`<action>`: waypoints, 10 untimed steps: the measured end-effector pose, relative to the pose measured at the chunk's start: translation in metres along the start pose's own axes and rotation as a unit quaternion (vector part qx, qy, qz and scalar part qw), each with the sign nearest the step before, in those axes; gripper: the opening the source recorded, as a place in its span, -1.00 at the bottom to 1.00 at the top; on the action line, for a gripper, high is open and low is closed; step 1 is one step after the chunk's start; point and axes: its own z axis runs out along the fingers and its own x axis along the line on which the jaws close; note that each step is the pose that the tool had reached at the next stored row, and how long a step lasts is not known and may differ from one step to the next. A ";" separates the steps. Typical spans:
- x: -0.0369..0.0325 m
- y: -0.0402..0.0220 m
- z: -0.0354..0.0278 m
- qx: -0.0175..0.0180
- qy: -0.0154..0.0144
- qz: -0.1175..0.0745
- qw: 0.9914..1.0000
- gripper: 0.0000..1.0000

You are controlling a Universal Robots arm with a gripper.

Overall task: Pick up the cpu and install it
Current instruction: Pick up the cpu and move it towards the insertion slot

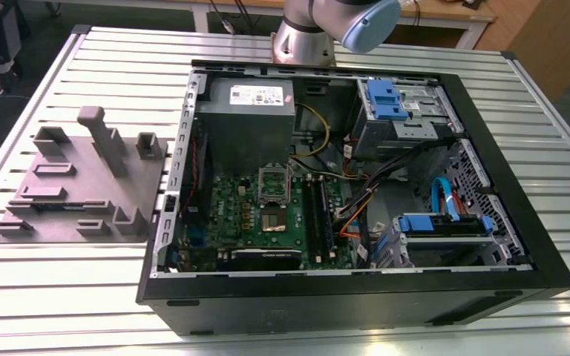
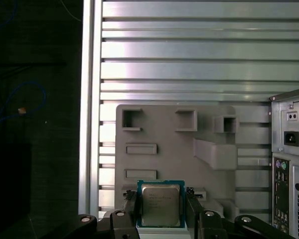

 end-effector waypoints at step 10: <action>-0.0026 0.0000 -0.0001 0.000 0.000 0.000 1.000 -0.05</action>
